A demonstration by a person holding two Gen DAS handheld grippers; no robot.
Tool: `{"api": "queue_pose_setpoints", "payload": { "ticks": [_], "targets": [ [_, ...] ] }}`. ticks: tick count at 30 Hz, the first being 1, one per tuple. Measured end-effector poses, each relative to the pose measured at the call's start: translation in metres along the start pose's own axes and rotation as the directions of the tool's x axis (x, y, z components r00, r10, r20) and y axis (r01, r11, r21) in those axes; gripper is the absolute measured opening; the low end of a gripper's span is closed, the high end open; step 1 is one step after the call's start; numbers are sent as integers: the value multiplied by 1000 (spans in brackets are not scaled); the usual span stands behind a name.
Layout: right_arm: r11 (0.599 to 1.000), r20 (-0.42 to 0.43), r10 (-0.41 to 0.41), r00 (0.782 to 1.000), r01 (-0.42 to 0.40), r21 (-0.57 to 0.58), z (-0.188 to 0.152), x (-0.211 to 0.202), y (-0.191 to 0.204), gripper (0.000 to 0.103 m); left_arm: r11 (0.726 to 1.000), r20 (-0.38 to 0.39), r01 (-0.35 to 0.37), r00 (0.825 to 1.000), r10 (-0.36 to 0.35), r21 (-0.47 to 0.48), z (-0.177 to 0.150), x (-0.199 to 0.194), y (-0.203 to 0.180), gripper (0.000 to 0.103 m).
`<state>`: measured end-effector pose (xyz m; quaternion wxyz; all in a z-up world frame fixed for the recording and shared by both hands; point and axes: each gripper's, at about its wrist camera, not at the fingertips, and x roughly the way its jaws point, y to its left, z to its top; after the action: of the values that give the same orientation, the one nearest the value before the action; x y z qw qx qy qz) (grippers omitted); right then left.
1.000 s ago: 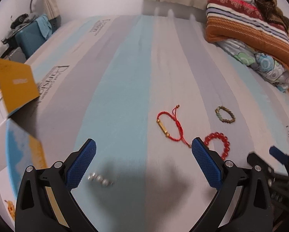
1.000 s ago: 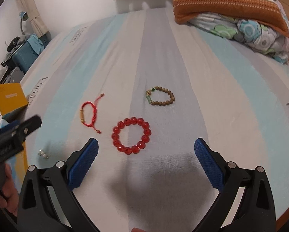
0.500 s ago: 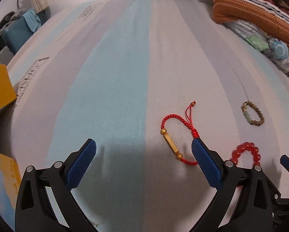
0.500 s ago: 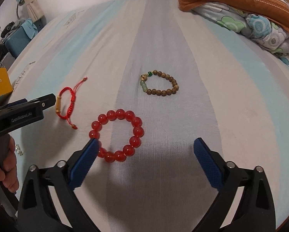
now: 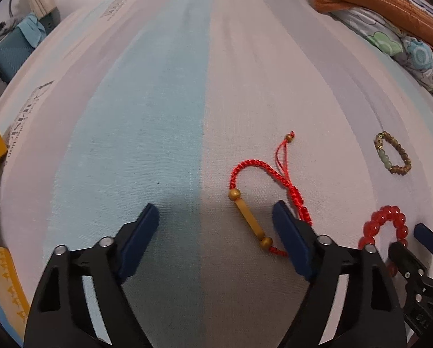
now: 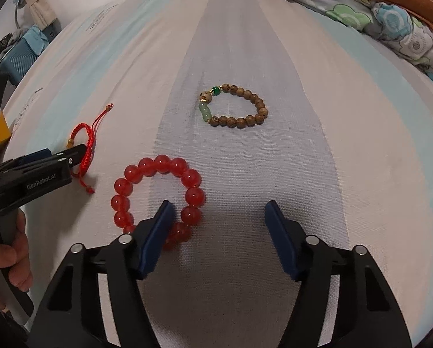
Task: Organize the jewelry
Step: 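Grasp the red cord bracelet with the left tool while the right tool grasps the red bead bracelet, then carry the red cord and red bead bracelets with both tools into the white box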
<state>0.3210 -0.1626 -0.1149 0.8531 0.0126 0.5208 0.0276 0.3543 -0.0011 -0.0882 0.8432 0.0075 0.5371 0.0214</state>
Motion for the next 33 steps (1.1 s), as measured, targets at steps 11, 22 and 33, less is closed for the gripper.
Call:
{"api": "queue_pose_setpoints", "payload": {
  "ticks": [11, 22, 33],
  "targets": [
    [996, 12, 5, 1000, -4, -86, 0, -2, 16, 18, 999, -4, 36, 999, -36, 29, -8, -10, -3, 19],
    [998, 29, 59, 998, -58, -21, 3, -15, 5, 13, 998, 17, 59, 998, -60, 22, -5, -26, 2, 7],
    [996, 88, 94, 992, -94, -2, 8, -33, 2, 13, 998, 43, 67, 997, -68, 16, -6, -43, 1, 7]
  ]
}}
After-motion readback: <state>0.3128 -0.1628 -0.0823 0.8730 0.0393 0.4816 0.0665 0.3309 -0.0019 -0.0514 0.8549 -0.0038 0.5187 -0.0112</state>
